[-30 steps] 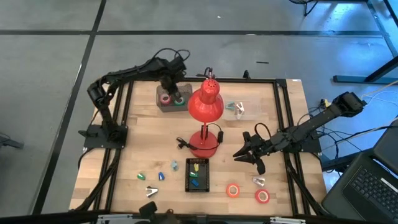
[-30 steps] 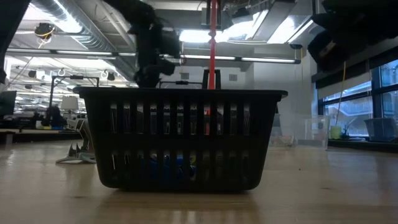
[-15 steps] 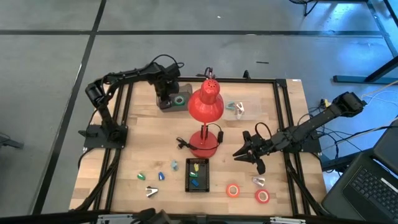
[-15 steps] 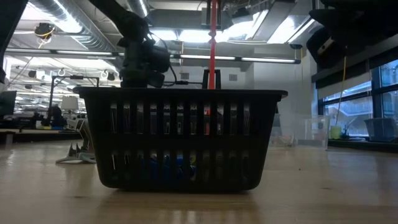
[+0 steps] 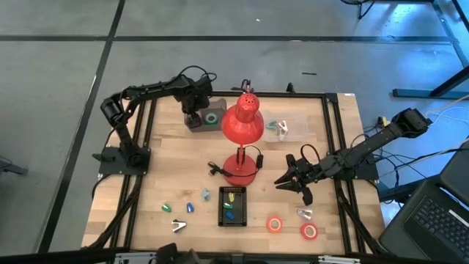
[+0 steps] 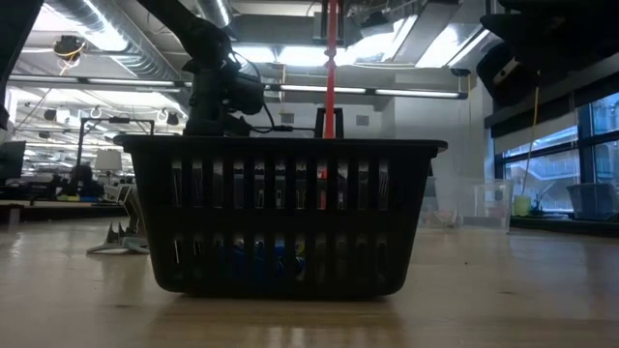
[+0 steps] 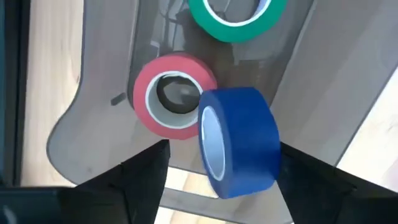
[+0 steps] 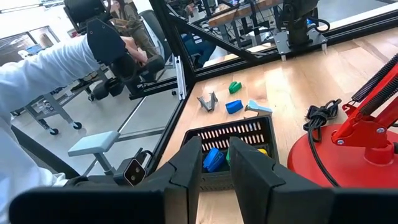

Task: Pick and place Stapler, Stapler remover, tape
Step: Put the blue tape into the black transparent bin, then put the purple staple remover into the transparent bin

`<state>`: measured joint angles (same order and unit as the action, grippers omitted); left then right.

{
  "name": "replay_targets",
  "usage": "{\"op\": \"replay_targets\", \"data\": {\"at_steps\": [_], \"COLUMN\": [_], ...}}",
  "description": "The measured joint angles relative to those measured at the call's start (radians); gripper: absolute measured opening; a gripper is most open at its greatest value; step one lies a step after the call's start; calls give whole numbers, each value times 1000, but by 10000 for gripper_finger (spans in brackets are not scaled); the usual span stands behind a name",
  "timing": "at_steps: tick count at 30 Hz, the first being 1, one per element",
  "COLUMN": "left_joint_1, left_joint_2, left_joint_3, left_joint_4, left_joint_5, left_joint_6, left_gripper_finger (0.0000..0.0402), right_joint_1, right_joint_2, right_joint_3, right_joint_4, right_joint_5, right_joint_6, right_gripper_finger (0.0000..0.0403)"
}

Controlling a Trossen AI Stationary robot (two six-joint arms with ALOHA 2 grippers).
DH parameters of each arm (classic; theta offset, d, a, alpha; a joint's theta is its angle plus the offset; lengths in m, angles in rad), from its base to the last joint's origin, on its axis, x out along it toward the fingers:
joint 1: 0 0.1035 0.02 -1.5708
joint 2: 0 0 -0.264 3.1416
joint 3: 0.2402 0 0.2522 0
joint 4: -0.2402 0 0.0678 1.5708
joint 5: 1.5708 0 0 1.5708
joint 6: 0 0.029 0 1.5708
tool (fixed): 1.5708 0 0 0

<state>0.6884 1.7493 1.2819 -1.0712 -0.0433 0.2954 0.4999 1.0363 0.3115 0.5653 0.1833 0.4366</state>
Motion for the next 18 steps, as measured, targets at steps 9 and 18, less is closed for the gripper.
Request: {"op": "replay_targets", "data": {"at_steps": [9,18], "left_joint_1": [1,-91], "left_joint_2": [-178,-602], "left_joint_3": [0,-116], "left_joint_4": [-4,129], "left_joint_5": [-8,129], "left_joint_6": [-51,-294], "left_gripper_finger": [269,266], "right_joint_1": [0,0], "right_joint_2": [0,0], "right_joint_3": [0,0], "right_joint_4": [0,-1], "right_joint_5": [0,0], "right_joint_6": [-18,1], "right_gripper_finger": [84,84]}}
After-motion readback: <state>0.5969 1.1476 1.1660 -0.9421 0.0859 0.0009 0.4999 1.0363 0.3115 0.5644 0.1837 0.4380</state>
